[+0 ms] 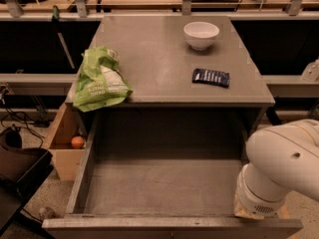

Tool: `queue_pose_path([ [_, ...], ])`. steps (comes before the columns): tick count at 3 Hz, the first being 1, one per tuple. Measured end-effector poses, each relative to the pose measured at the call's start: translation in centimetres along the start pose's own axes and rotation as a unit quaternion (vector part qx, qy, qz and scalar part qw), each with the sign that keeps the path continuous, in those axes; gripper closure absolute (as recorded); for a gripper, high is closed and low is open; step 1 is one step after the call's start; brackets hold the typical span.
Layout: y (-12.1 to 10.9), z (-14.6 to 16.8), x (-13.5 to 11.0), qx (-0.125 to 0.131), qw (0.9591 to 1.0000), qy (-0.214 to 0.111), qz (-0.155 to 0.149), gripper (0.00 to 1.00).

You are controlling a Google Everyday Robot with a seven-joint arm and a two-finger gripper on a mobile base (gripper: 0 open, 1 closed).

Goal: Open top drawer

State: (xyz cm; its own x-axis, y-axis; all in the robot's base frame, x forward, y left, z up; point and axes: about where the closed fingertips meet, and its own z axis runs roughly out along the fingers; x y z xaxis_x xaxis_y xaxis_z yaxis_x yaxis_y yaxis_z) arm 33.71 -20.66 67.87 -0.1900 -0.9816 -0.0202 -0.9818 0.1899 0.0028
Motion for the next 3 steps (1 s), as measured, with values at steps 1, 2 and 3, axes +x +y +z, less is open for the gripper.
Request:
queue_pose_path([
  [1, -0.07, -0.13, -0.04, 0.002, 1.0, 0.001, -0.002, 0.82],
  [2, 0.0, -0.22, 0.03, 0.003, 1.0, 0.001, -0.001, 0.59],
  [3, 0.04, -0.29, 0.06, 0.004, 1.0, 0.002, -0.001, 0.36],
])
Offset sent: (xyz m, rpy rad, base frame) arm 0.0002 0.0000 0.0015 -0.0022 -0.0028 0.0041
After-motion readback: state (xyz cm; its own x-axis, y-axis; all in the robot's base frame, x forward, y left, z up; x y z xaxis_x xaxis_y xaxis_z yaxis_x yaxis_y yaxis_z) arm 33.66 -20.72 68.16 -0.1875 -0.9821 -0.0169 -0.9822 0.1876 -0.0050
